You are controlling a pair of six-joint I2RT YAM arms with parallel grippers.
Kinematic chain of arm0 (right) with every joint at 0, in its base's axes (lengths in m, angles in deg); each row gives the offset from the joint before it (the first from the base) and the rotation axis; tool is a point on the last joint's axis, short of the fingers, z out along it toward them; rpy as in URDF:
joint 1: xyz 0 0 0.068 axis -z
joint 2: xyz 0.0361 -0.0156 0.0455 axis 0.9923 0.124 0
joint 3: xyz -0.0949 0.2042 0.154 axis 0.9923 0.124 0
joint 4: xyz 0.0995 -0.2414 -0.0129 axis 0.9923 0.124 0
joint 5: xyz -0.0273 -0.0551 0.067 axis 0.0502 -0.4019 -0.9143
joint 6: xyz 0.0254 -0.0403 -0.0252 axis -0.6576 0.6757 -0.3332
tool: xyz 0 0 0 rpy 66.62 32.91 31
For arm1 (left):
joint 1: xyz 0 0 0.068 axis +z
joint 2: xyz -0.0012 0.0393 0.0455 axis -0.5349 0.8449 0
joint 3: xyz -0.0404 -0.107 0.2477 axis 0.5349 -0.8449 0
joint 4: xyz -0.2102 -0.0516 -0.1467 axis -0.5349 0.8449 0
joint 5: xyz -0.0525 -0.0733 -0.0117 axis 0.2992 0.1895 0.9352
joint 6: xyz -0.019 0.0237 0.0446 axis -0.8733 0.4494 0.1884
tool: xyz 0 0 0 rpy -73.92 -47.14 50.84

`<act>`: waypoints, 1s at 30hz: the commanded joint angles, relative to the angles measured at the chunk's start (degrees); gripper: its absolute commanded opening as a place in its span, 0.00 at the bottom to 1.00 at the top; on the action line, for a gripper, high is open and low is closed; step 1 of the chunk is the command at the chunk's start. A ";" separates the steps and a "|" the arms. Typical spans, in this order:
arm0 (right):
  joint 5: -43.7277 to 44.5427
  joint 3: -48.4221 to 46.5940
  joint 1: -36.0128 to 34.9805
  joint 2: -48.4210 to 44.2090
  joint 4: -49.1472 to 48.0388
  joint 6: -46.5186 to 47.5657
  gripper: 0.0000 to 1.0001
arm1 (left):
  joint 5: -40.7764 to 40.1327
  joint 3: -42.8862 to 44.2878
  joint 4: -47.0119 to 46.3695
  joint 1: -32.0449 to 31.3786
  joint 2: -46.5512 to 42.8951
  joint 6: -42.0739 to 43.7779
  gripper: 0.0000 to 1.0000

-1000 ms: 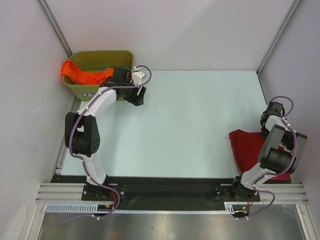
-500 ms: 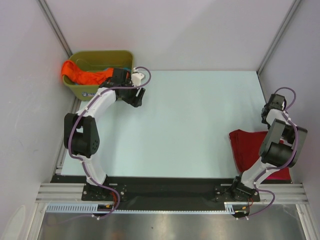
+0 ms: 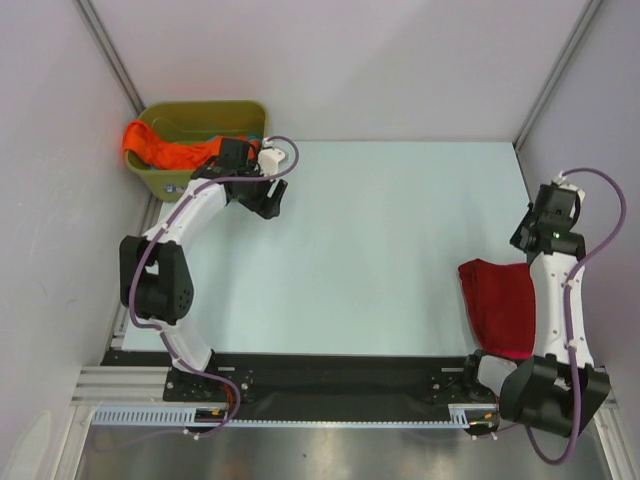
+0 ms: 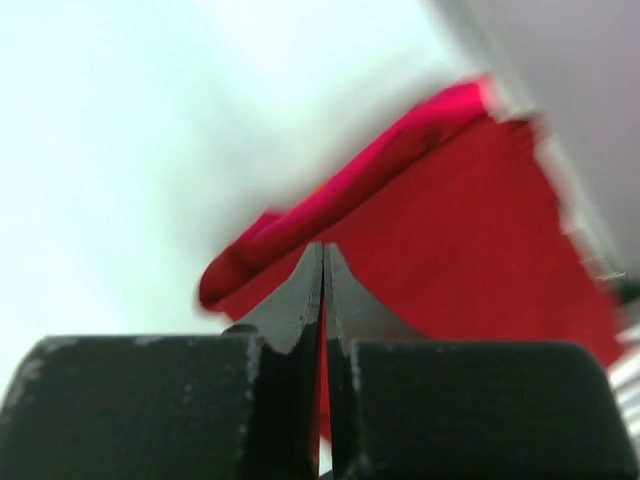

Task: Fold and stack the t-shirts
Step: Neatly place the folded tshirt to the corner

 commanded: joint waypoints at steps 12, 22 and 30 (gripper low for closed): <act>-17.30 14.78 -1.68 -2.37 4.92 -18.94 0.00 | 2.60 -3.54 4.64 0.61 -6.13 1.40 1.00; -16.16 14.87 -5.37 5.72 -4.84 -24.04 0.00 | 1.90 -4.24 3.85 1.22 -7.01 1.84 1.00; -13.44 8.64 -8.62 7.57 -3.53 -23.78 0.00 | 1.99 -4.51 3.50 1.92 -7.01 2.01 1.00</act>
